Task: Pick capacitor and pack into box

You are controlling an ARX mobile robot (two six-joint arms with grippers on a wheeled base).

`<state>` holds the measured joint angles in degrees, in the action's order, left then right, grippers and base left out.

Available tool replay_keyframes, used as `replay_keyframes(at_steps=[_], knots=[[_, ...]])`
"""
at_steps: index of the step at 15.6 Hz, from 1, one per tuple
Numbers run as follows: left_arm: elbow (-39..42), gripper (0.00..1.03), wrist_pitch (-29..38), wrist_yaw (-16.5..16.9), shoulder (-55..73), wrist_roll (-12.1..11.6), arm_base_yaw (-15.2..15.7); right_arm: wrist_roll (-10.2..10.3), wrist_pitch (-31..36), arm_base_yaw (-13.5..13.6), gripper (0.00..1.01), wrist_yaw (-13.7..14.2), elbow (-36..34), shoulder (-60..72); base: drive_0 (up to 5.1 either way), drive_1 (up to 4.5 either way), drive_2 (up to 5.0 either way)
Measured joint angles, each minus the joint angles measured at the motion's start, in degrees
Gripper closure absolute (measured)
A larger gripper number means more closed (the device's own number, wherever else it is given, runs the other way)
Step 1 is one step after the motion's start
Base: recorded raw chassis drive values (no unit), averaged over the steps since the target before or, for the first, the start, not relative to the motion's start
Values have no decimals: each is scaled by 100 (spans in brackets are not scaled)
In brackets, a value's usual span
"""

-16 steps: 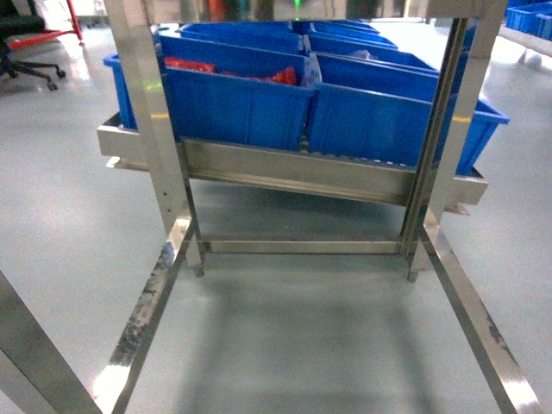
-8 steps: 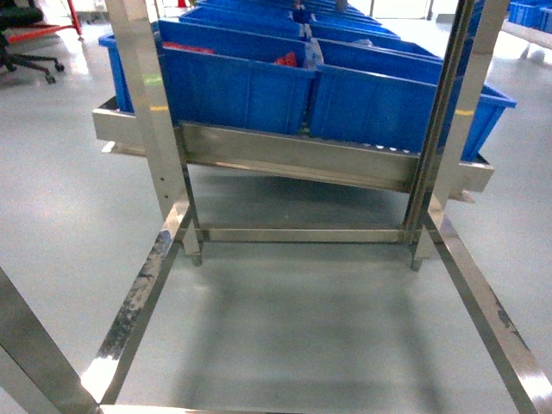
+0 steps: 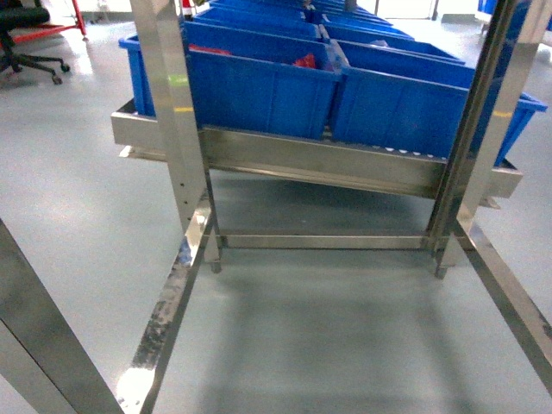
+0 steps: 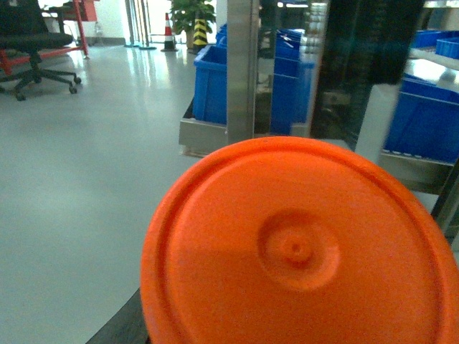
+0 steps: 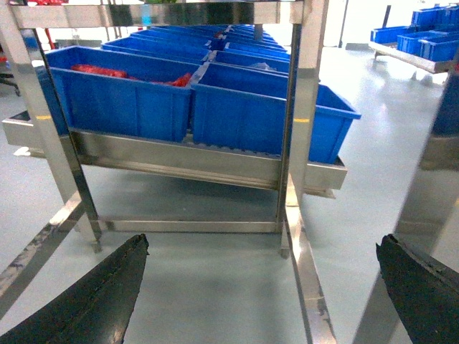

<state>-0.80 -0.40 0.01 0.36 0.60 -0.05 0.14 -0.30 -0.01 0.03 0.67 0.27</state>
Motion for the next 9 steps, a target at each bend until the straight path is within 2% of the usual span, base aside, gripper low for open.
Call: replay_keyframes(at_steps=[4, 9], knots=[[0, 59, 2, 2, 0, -2, 0, 0, 0, 0, 3, 0, 0, 0, -493, 252, 252], [0, 59, -2, 4, 0, -2, 0, 0, 11, 0, 3, -7, 0, 0, -452, 89, 398]])
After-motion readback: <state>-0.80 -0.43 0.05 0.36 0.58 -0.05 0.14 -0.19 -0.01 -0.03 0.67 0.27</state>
